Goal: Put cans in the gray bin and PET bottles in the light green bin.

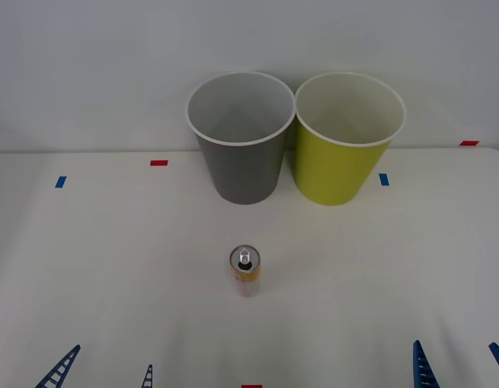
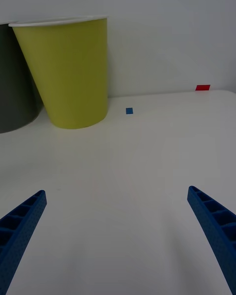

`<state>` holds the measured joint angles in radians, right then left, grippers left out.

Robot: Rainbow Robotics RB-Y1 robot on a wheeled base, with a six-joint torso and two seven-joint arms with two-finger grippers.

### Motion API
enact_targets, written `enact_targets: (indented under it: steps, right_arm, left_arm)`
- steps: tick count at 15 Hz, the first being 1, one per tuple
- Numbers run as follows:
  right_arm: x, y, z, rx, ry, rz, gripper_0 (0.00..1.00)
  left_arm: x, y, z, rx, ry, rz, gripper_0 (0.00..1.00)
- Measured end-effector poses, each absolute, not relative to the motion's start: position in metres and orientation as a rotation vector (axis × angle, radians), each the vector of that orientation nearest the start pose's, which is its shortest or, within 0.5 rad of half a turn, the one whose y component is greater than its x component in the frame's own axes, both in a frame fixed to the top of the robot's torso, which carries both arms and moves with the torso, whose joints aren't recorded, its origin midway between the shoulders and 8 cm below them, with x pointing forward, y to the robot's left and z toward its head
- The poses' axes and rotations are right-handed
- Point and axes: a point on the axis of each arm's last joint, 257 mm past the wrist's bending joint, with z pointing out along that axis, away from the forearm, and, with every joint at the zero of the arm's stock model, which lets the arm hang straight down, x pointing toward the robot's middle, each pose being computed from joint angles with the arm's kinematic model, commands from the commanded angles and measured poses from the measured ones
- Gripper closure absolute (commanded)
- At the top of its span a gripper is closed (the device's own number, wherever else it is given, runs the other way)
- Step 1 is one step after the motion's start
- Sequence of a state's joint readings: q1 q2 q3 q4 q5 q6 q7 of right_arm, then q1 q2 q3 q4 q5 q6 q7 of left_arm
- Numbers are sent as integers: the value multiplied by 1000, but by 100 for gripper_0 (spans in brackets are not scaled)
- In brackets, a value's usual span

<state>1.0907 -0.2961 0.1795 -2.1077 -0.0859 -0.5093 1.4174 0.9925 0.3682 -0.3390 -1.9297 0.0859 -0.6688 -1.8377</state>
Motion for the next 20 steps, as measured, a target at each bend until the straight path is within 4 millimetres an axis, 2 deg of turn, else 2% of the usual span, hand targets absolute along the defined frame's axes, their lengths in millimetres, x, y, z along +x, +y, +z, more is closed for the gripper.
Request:
enact_targets:
  steps: [20]
  right_arm:
    - [228, -276, -243, 60, 1613, 37, 0]
  left_arm:
    - [218, 215, -273, 325, 1546, 98, 0]
